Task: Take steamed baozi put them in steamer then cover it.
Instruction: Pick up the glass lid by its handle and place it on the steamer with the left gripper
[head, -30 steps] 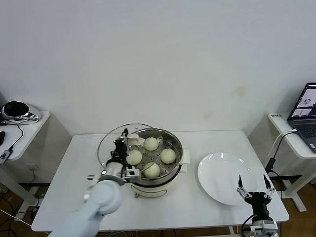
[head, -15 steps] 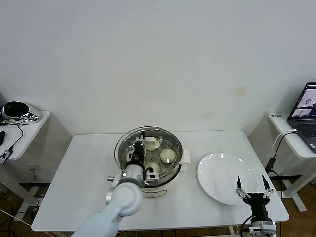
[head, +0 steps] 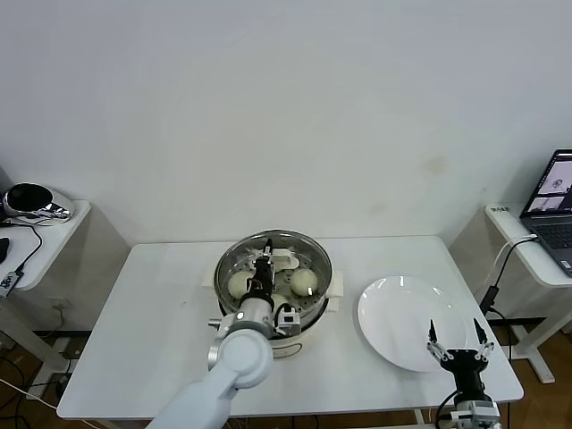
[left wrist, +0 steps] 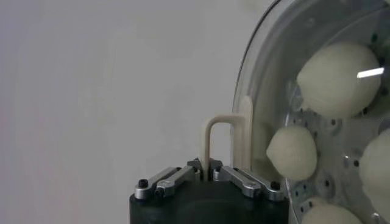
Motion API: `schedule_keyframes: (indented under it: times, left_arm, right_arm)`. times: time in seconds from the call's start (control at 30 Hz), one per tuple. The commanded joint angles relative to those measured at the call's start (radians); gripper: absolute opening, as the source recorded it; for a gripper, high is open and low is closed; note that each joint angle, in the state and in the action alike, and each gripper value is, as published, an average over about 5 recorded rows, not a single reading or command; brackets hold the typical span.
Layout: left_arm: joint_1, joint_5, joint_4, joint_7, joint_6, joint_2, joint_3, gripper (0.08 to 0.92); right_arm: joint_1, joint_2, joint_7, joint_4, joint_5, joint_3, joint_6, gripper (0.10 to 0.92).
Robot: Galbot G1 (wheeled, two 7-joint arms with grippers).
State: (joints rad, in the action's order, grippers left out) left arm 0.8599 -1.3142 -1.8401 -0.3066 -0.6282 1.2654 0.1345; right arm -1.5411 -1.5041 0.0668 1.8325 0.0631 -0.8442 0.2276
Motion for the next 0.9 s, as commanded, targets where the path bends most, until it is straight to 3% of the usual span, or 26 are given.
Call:
schedule_keyframes:
  times: [0.03,0.9]
  left_arm:
    - [0.001,-0.024,0.030,0.005,0.007,0.020,-0.006,0.141]
    - [0.031,-0.023,0.038,0.036,0.026,0.034,-0.026,0.141]
  right_arm:
    - [0.000,0.004,0.000,-0.003,-0.001,0.000,0.002,0.823]
    - [0.001,0.009,0.004,-0.010,0.001,0.010,0.007,0.823]
